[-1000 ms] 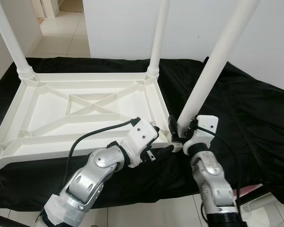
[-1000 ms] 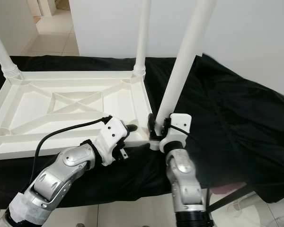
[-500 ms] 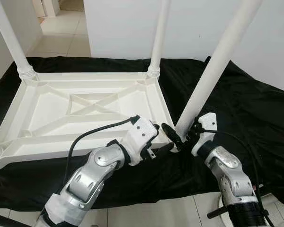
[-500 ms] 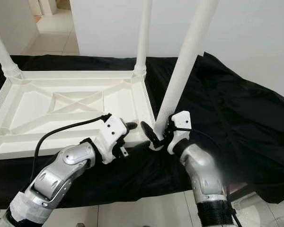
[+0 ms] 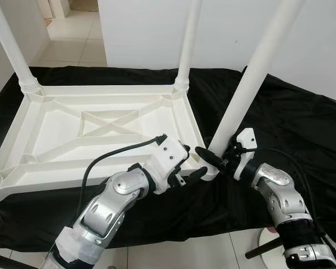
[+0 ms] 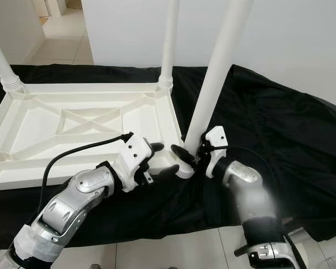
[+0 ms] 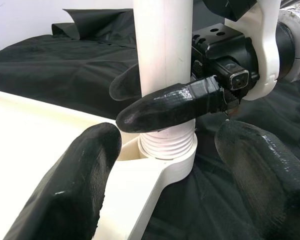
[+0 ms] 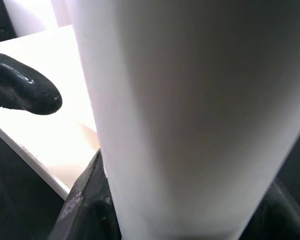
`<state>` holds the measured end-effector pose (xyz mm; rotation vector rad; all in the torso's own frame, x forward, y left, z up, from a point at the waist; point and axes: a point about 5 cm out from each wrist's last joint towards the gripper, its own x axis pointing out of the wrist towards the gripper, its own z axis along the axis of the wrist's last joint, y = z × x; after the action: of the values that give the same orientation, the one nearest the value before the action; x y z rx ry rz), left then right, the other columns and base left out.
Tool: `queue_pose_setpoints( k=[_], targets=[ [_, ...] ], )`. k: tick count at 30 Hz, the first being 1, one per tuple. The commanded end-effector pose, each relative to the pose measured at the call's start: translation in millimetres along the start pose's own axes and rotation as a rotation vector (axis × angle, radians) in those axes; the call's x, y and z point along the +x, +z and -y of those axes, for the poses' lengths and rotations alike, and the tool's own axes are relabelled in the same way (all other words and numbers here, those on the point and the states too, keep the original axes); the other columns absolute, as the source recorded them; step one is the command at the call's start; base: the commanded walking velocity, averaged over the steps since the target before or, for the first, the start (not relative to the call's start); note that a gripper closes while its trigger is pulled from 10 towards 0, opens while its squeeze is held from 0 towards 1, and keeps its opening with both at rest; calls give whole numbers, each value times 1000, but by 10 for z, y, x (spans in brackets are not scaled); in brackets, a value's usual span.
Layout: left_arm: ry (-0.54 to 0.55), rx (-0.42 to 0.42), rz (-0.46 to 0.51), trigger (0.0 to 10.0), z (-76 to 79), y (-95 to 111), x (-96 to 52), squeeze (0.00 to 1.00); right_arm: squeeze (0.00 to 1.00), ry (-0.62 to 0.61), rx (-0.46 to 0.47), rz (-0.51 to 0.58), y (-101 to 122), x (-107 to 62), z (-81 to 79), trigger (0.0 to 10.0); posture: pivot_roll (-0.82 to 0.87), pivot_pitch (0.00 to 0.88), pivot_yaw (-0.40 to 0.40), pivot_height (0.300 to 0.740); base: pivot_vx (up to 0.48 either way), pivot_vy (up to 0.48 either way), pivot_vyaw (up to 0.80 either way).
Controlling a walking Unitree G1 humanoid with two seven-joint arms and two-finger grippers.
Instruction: Building children table
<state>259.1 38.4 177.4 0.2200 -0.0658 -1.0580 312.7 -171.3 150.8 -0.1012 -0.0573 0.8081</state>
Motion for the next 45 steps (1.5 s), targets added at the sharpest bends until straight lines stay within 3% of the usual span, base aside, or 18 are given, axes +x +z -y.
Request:
queue_pose_setpoints(
  k=[1, 5, 6, 16, 23, 25, 27, 31, 34, 40, 45],
  targets=[
    [-11, 7, -6, 10000, -1, -10, 14, 0, 0, 5, 13, -24, -49, -21, 17, 0, -56, 83, -60, 740, 0, 0, 0],
    [-13, 5, -5, 10000, 5, -9, 13, 0, 0, 11, 22, -33, -95, -50, 24, 0, -60, 87, -59, 740, 0, 0, 0],
    [-16, 6, -6, 10000, 9, -10, 13, 0, 0, -5, 25, -40, -106, -57, 28, 10000, -60, 87, -59, 740, 0, 0, 0],
    [-18, 5, -9, 10000, 18, -19, 1, 0, 0, -104, 60, -27, -85, -38, 12, 10000, -59, 92, -65, 740, 0, 0, 0],
    [-16, 2, -10, 10000, 26, -26, -3, 0, 0, -285, 91, 16, -58, 88, -183, 10000, -60, 94, -61, 740, 0, 0, 0],
    [-17, 2, -11, 10000, 28, -27, -9, 0, 0, -353, 114, 23, -57, 102, -228, 10000, -61, 95, -59, 740, 0, 0, 0],
    [-20, 2, -14, 10000, 23, -37, -20, 0, 0, -540, 115, 19, -74, 89, -271, 10000, -67, 92, -59, 740, 0, 0, 0],
    [-26, -1, -16, 10000, 35, -49, -13, 0, 0, -641, 167, 16, -104, 79, -333, 10000, -76, 92, -55, 740, 0, 0, 0],
    [-42, 1, -14, 10000, 68, -49, 14, 0, 0, -785, 218, 20, -122, 77, -503, 10000, -80, 92, -54, 740, 0, 0, 0],
    [-48, -2, -12, 10000, 62, -42, 17, 0, 0, -794, 258, 35, -103, 143, -655, 10000, -82, 90, -48, 740, 0, 0, 0],
    [-55, 4, -13, 10000, 71, -44, 18, 0, 0, -808, 237, 45, -60, 112, -616, 10000, -82, 86, -54, 740, 0, 0, 0]
  ],
)
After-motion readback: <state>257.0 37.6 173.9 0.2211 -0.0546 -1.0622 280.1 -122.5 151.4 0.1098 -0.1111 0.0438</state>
